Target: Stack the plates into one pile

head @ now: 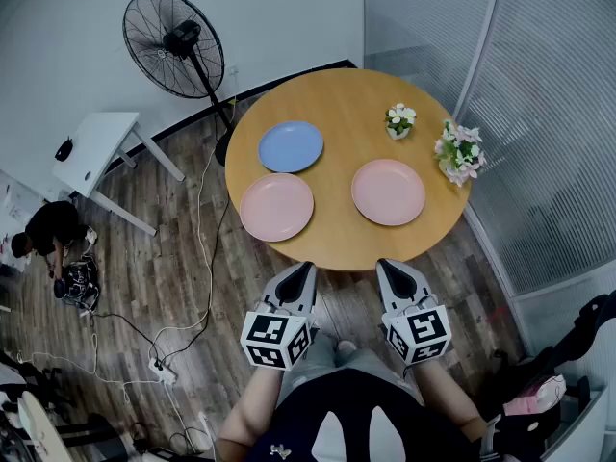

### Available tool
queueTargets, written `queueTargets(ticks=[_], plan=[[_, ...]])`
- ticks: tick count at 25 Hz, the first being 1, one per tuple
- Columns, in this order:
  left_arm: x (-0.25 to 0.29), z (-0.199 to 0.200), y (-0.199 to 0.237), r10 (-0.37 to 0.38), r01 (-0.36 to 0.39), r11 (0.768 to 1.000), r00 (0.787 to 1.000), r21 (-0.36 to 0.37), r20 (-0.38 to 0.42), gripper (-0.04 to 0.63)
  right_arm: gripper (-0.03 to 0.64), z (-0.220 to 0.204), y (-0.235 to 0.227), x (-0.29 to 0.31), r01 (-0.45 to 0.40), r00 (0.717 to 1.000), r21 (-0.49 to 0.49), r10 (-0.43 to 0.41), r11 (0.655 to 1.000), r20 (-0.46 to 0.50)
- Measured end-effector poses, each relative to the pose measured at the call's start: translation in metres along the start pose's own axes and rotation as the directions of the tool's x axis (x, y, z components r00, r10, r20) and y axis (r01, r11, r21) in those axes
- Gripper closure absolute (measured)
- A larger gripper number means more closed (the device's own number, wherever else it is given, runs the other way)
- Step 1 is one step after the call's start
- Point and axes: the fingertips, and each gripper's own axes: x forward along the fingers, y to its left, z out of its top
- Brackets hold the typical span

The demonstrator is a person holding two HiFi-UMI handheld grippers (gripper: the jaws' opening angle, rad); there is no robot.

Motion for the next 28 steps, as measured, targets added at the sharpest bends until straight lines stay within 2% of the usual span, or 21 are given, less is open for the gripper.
queueTargets(ticks=[11,16,20,21,22,23,25,28], plan=[[0.026,0.002,-0.007,-0.05,0.051,0.998,0.998,0.028,-0.025,0.566,0.612,0.004,-0.015,0.005,0.057,0.998,-0.014,-0.057,0.998,0.014],[0.051,0.01,0.0,-0.076,0.076,0.997,0.997,0.006,-0.029,0.565,0.609,0.004,-0.032,0.022,0.081,0.997,-0.009,-0.081,0.997,0.0],[0.073,0.016,0.009,-0.095,0.095,0.995,0.995,0.001,-0.042,0.555,0.535,0.006,-0.049,0.039,0.107,0.994,0.01,-0.107,0.994,-0.014],[0.078,0.017,0.011,-0.101,0.101,0.995,0.994,-0.001,-0.045,0.509,0.516,0.006,-0.053,0.043,0.115,0.993,0.014,-0.115,0.993,-0.02],[0.084,0.018,0.014,-0.107,0.107,0.994,0.993,-0.003,-0.047,0.417,0.492,0.005,-0.057,0.048,0.124,0.992,0.02,-0.124,0.992,-0.029],[0.09,0.019,0.016,-0.11,0.11,0.994,0.993,-0.006,-0.049,0.368,0.464,0.004,-0.062,0.052,0.133,0.99,0.027,-0.132,0.991,-0.04],[0.102,0.02,0.022,-0.112,0.112,0.994,0.992,-0.008,-0.056,0.348,0.417,0.002,-0.072,0.062,0.151,0.987,0.044,-0.148,0.988,-0.059],[0.118,0.02,0.031,-0.131,0.13,0.991,0.988,-0.021,-0.078,0.325,0.412,0.002,-0.085,0.076,0.174,0.983,0.069,-0.169,0.982,-0.073]])
